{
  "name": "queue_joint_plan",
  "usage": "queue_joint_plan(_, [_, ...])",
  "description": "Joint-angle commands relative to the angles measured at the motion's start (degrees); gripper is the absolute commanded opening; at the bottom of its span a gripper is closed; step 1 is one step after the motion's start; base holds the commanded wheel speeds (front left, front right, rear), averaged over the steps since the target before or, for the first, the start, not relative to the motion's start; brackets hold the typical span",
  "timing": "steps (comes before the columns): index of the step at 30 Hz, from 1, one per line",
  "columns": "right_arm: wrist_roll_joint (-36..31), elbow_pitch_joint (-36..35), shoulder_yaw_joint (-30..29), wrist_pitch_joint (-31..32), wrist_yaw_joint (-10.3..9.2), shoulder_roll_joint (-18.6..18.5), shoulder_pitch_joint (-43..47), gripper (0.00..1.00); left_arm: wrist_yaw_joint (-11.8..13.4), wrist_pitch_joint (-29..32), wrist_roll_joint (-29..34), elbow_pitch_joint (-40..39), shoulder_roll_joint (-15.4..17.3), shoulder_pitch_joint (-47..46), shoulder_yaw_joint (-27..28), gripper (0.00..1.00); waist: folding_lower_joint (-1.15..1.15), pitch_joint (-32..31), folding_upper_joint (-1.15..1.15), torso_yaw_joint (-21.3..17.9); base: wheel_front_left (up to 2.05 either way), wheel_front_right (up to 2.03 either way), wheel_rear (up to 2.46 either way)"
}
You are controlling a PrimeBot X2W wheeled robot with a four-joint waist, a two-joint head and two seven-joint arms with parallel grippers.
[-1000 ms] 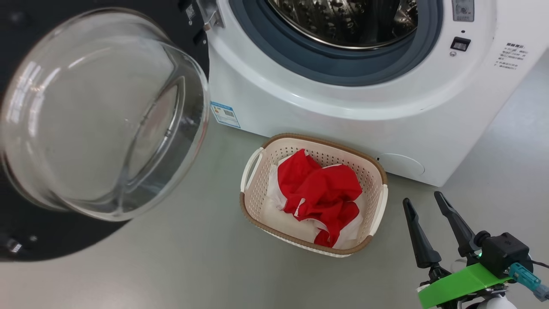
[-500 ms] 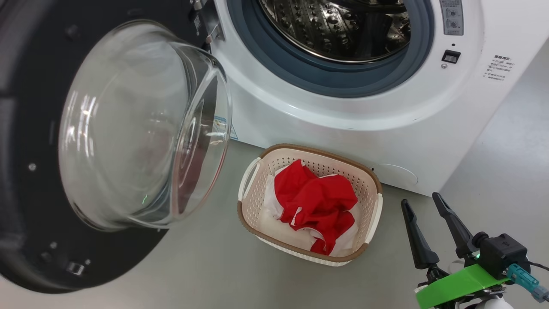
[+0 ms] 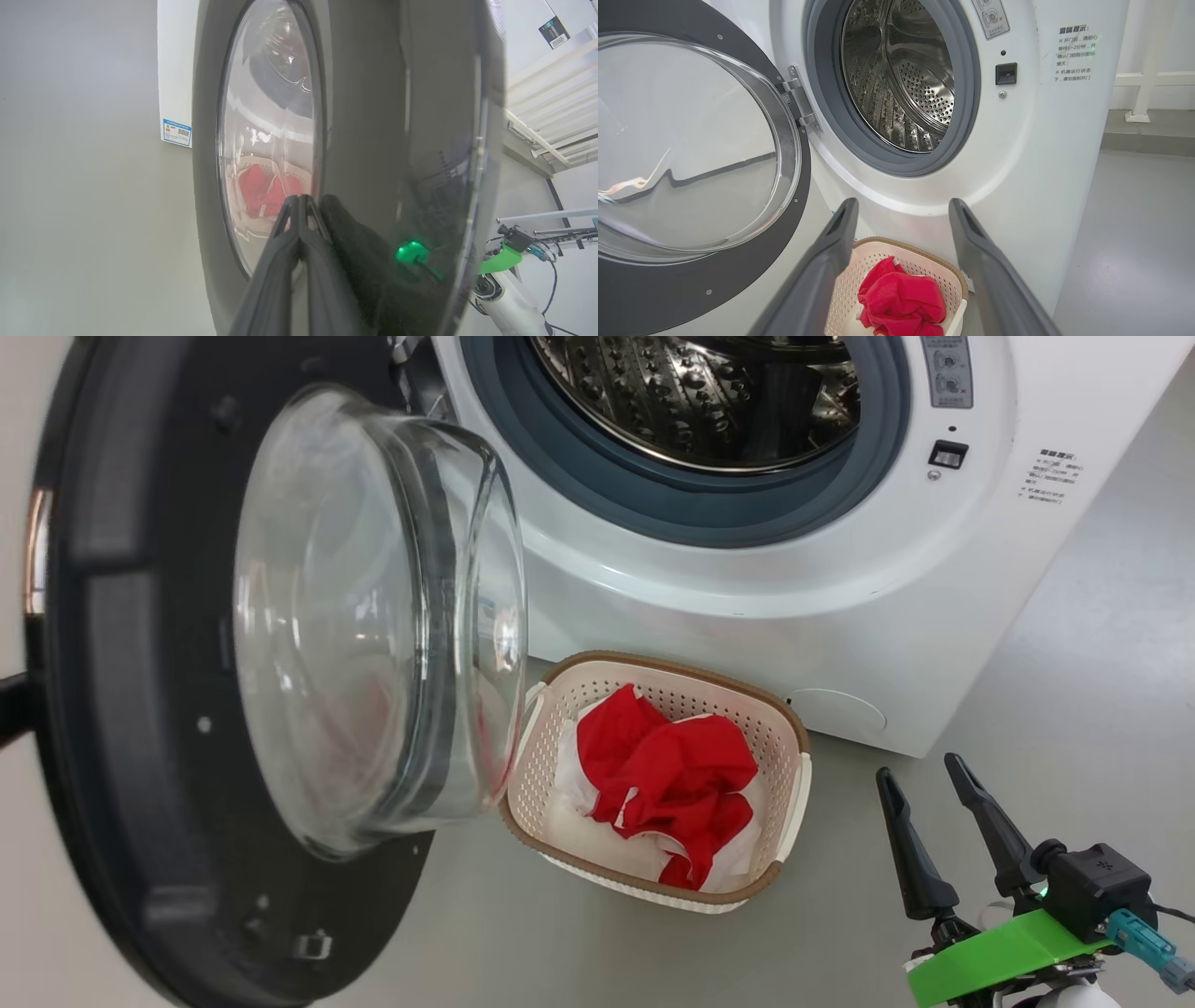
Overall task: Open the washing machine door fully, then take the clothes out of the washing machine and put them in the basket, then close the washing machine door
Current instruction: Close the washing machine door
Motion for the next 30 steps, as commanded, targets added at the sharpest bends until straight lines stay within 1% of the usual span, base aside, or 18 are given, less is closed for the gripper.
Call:
queue_joint_plan(1, [-0.4, -1.5, 1.0, -0.4, 0.37, 0.0, 0.0, 1.00, -0.4, 0.4, -0.9, -2.5, 2.8, -0.6, 1.6, 0.00, 0.00, 0.0, 0.00, -0.2, 0.00, 0.00, 0.00])
queue_joint_plan(5, [-0.4, -1.5, 0.9, -0.4, 0.37, 0.0, 0.1, 1.00, -0.4, -0.3, -3.1, -5.4, 2.3, -0.8, -0.3, 0.00, 0.00, -0.1, 0.00, -0.5, 0.00, 0.00, 0.00])
queue_joint_plan(9, [-0.4, -1.5, 0.6, -0.4, 0.37, 0.1, 0.2, 1.00, -0.4, -2.4, -4.8, -8.4, 0.9, -1.7, -1.9, 0.00, 0.00, -0.1, 0.00, -0.4, 0.00, 0.00, 0.00])
queue_joint_plan(14, [-0.5, -1.5, 0.6, -0.4, 0.37, 0.2, 0.1, 1.00, -0.4, -4.5, -4.7, -10.5, 0.3, -2.1, -4.9, 0.00, 0.00, -0.2, 0.00, -0.2, 0.00, 0.00, 0.00])
queue_joint_plan(18, [-0.5, -1.5, 0.7, -0.4, 0.37, 0.2, 0.1, 1.00, -0.4, -5.8, -4.4, -10.2, 0.9, -2.1, -6.5, 0.00, 0.00, -0.4, 0.00, -0.2, 0.00, 0.00, 0.00])
queue_joint_plan(24, [-0.4, -1.3, 0.8, -0.4, 0.37, 0.4, 0.5, 1.00, -0.4, -8.7, -2.8, -7.7, 2.9, -1.2, -7.8, 0.00, 0.00, -1.1, 0.00, -0.3, 0.00, 0.00, 0.00])
queue_joint_plan(30, [-0.4, -1.3, 0.9, -0.4, 0.37, 0.6, 1.2, 1.00, -0.4, -13.2, -0.7, -5.9, 4.2, 1.0, -10.0, 0.00, 0.00, -1.9, 0.00, 0.0, 0.00, 0.00, 0.00])
